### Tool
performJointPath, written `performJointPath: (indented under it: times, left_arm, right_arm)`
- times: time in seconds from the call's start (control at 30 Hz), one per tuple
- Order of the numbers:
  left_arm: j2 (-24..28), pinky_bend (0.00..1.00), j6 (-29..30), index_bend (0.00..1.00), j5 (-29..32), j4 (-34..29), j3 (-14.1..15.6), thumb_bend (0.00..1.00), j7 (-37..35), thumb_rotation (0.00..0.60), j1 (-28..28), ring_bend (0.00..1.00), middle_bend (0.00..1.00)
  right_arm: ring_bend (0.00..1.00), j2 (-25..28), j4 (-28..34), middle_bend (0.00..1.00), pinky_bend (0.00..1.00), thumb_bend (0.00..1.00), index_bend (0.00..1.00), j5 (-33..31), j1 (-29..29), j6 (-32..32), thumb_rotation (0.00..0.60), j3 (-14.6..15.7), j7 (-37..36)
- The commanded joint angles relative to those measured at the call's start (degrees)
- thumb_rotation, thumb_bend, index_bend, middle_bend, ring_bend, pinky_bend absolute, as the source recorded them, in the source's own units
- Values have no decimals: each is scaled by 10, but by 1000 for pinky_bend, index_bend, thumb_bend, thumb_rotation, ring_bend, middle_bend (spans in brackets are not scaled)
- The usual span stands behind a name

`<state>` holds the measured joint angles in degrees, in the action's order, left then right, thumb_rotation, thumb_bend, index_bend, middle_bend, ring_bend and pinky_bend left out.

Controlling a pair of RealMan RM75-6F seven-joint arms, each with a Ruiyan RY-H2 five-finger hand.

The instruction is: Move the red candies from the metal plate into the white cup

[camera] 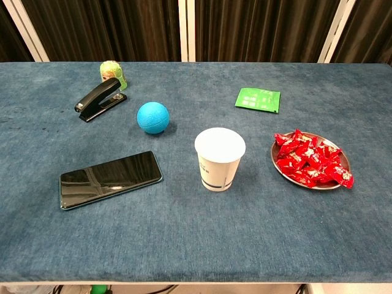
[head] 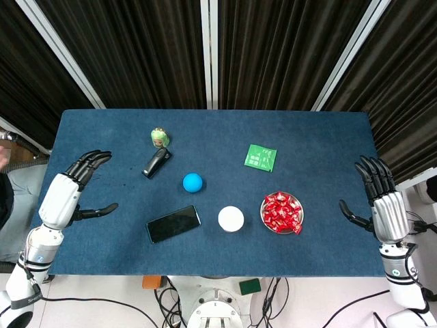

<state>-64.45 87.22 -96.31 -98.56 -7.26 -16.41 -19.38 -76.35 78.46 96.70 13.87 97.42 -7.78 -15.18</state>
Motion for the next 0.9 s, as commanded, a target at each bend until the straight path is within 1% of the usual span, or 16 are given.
performJointPath:
  times: [0.03, 0.63, 0.7, 0.77, 0.83, 0.9]
  left_arm:
    - [-1, 269, -1, 145, 1, 1, 1, 41, -1, 600, -1, 118, 147]
    - [6, 267, -4, 146, 11, 4, 8, 40, 8, 600, 4, 118, 147]
    - [10, 264, -8, 146, 16, 3, 11, 42, 20, 600, 7, 118, 147]
    - [19, 259, -14, 146, 26, -1, 19, 42, 52, 600, 16, 118, 147]
    - [26, 253, -20, 147, 39, -9, 26, 43, 89, 600, 25, 118, 147]
    - [26, 248, -20, 146, 48, -14, 30, 44, 108, 600, 33, 118, 146]
  right_arm:
    - [0, -1, -1, 0, 0, 319, 0, 0, 1, 0, 600, 0, 1]
    - [0, 4, 6, 0, 0, 319, 0, 8, 3, -1, 600, 4, 18]
    - [0, 6, 8, 0, 0, 318, 0, 11, 2, 0, 600, 6, 23]
    - [0, 12, 12, 0, 0, 314, 0, 19, 2, -4, 600, 13, 35]
    - [0, 25, 20, 0, 0, 303, 0, 30, 5, -22, 600, 25, 62]
    - [0, 45, 36, 0, 0, 283, 0, 36, 9, -50, 600, 37, 100]
